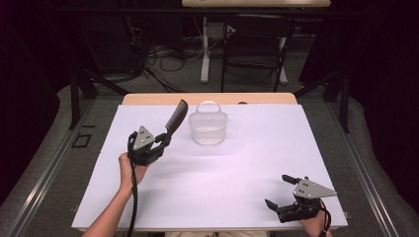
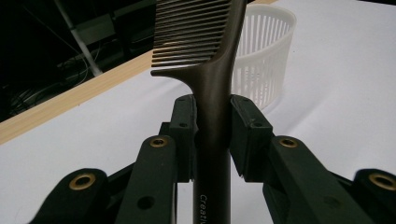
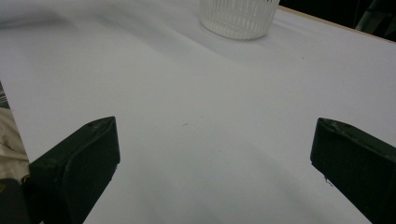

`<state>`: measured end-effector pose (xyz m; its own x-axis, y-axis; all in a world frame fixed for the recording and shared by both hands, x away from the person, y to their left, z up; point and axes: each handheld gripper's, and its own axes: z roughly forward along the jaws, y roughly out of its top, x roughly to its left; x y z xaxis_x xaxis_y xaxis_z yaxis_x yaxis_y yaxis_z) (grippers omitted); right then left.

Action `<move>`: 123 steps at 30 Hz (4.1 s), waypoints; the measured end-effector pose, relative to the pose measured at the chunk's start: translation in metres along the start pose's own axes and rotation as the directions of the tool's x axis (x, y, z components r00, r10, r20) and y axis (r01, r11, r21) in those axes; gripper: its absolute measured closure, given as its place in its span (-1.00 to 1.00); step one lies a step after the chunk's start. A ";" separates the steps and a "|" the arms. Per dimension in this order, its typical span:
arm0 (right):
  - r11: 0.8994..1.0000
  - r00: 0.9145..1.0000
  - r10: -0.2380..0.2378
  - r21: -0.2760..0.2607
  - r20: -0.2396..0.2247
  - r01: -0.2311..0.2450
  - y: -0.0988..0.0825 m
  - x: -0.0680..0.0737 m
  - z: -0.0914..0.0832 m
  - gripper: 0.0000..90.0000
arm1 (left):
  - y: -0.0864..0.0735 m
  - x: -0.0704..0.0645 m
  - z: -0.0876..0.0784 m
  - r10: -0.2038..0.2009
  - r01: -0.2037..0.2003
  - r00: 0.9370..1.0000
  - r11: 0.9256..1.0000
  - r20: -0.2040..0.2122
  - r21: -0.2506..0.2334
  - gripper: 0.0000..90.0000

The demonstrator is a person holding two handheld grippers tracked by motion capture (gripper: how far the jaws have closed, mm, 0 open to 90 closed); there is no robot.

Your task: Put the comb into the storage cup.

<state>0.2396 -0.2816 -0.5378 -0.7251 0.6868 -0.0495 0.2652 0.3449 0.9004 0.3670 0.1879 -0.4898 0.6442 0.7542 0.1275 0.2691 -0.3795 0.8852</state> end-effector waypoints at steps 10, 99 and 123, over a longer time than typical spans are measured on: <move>1.000 1.000 0.001 0.004 -0.001 -0.001 0.001 0.001 0.002 -0.98 | 0.007 0.001 0.005 -0.007 0.007 1.000 1.000 0.010 -0.011 0.61; 1.000 1.000 0.012 0.003 0.002 -0.012 0.000 -0.001 0.001 -0.97 | 0.069 -0.007 0.038 0.120 -0.116 0.992 0.990 0.043 -0.079 0.61; 1.000 1.000 0.016 0.004 0.003 -0.016 -0.001 -0.002 -0.001 -0.97 | 0.084 -0.010 0.053 0.181 -0.173 0.981 0.979 0.064 -0.112 0.61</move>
<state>0.2401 -0.2837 -0.5379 -0.7186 0.6944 -0.0363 0.2798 0.3366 0.8991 0.4211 0.1206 -0.4404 0.7266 0.6374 0.2564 0.0716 -0.4414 0.8945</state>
